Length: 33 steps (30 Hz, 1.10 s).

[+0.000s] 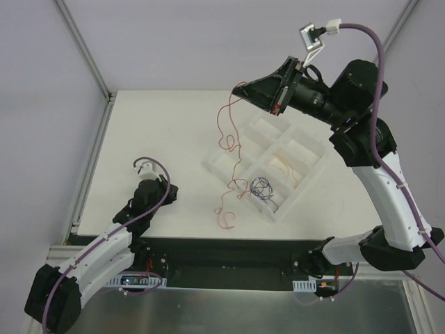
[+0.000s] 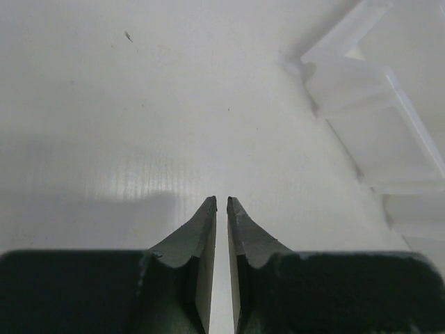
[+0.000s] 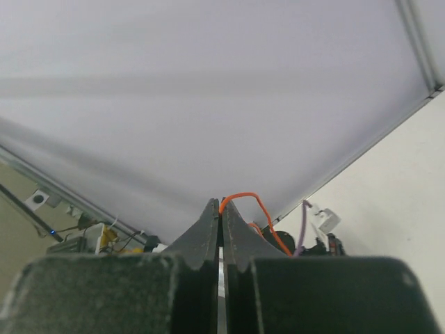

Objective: Untangle the cables

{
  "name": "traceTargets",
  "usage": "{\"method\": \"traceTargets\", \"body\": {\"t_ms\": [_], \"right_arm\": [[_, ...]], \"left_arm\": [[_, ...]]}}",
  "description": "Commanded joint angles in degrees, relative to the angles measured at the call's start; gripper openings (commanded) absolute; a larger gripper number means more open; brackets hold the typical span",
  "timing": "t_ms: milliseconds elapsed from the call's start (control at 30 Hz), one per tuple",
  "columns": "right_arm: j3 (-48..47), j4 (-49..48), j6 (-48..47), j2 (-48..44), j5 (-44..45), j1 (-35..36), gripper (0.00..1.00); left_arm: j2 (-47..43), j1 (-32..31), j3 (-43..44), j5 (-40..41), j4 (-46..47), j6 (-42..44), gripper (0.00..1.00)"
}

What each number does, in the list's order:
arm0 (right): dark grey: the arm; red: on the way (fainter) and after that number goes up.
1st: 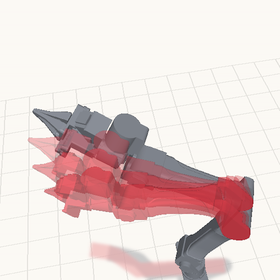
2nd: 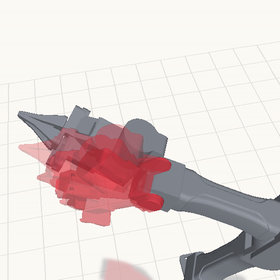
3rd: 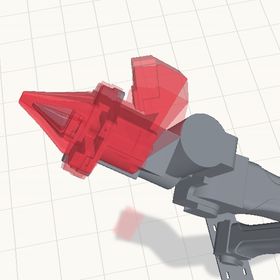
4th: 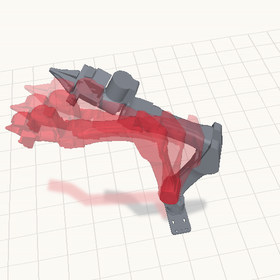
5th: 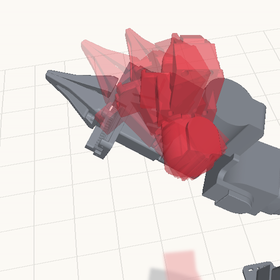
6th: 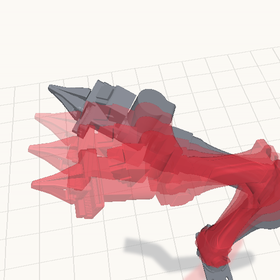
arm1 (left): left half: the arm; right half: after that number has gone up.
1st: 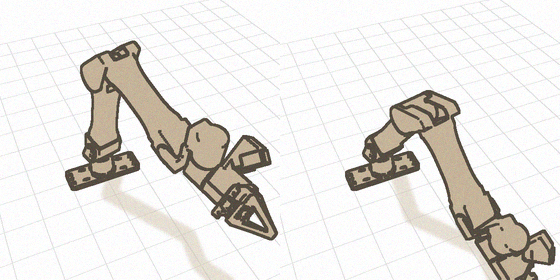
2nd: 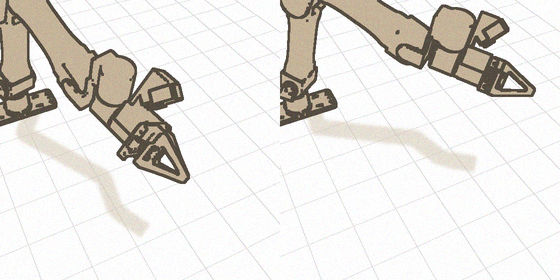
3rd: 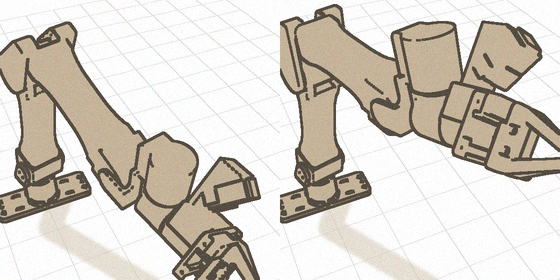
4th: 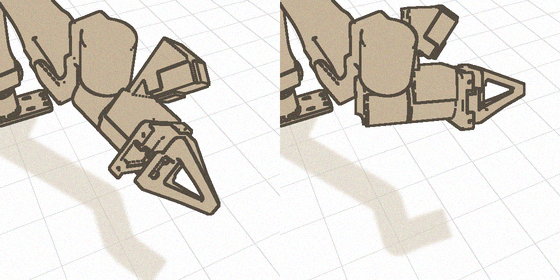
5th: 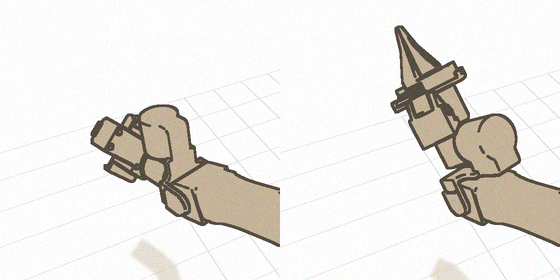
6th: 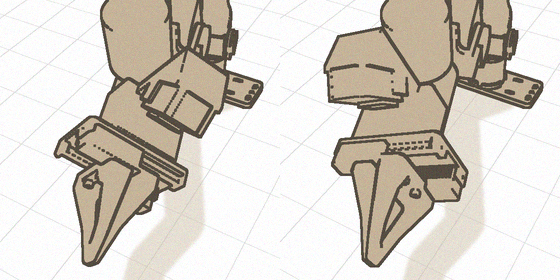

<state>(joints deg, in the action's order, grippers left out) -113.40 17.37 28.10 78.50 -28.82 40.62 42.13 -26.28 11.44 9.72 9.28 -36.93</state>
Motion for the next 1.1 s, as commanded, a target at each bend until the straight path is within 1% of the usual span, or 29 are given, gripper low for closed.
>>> {"method": "traceTargets", "body": {"t_ms": [0, 33, 67, 100, 200, 267, 333, 433, 567, 633, 667, 733, 833, 900, 967, 1067], "right_arm": [[0.64, 0.83, -1.47, -2.65, 1.92, -3.00, 0.00], [0.73, 0.74, -1.29, -2.74, 1.58, -3.35, 0.01], [0.73, 0.74, -1.20, -2.74, 1.05, -3.44, 0.00], [0.73, 0.74, -1.03, -2.82, 0.78, -3.62, 0.00], [1.25, 0.92, -1.03, -3.18, 0.43, -3.71, 0.01], [1.61, 0.74, -0.85, -3.44, 0.26, -3.62, 0.00], [1.78, 0.65, -0.50, -3.44, 0.08, -3.71, 0.00], [1.00, 0.48, 0.11, -3.09, -0.45, -3.71, 0.01], [0.38, -1.10, 0.99, -2.13, -1.59, -3.79, 0.01], [-0.32, -1.37, 1.43, -1.42, -1.85, -3.79, 0.00], [-0.85, -1.46, 1.78, -0.81, -2.20, -3.79, 0.01], [-2.16, -1.89, 2.57, 0.42, -2.82, -3.71, 0.00], [-4.54, -2.16, 3.63, 2.79, -3.87, -3.79, 0.00], [-5.51, -2.60, 4.24, 3.59, -4.40, -3.79, 0.00], [-5.86, -3.04, 4.86, 4.20, -4.40, -3.71, 0.01], [-5.69, -3.74, 5.39, 4.47, -4.49, -3.79, 0.00]], "left_arm": [[-3.71, -0.17, 0.33, 2.25, -2.25, -0.96, 0.15], [-4.42, -0.17, 0.51, -0.55, -1.03, -0.17, 0.21], [-5.12, -0.17, 0.86, -2.66, 0.98, 1.40, 0.28], [-5.65, -0.17, 1.21, -5.12, 2.74, 2.38, 0.37], [-6.71, -0.17, 1.92, -15.92, 10.38, 3.52, 0.64], [-6.71, -0.17, 3.23, -22.08, 15.14, 3.97, 0.73], [-6.19, -0.17, 5.51, -26.66, 17.87, 4.23, 0.78], [-4.43, -0.17, 8.50, -31.32, 21.91, 5.46, 0.84], [-0.83, -0.17, 12.89, -38.70, 22.71, 8.62, 0.84], [1.02, -0.26, 13.26, -41.26, 23.41, 9.68, 0.88], [1.98, -0.26, 12.91, -41.44, 23.68, 10.29, 0.90], [3.57, -0.35, 11.50, -40.83, 24.03, 11.87, 0.89], [5.15, -0.35, 10.18, -39.25, 24.38, 12.23, 0.83], [6.12, -0.35, 9.74, -39.68, 25.17, 10.92, 0.81], [7.17, -0.43, 9.39, -41.00, 26.40, 9.25, 0.83], [8.23, -0.61, 8.16, -41.01, 28.95, 9.33, 0.90]]}}
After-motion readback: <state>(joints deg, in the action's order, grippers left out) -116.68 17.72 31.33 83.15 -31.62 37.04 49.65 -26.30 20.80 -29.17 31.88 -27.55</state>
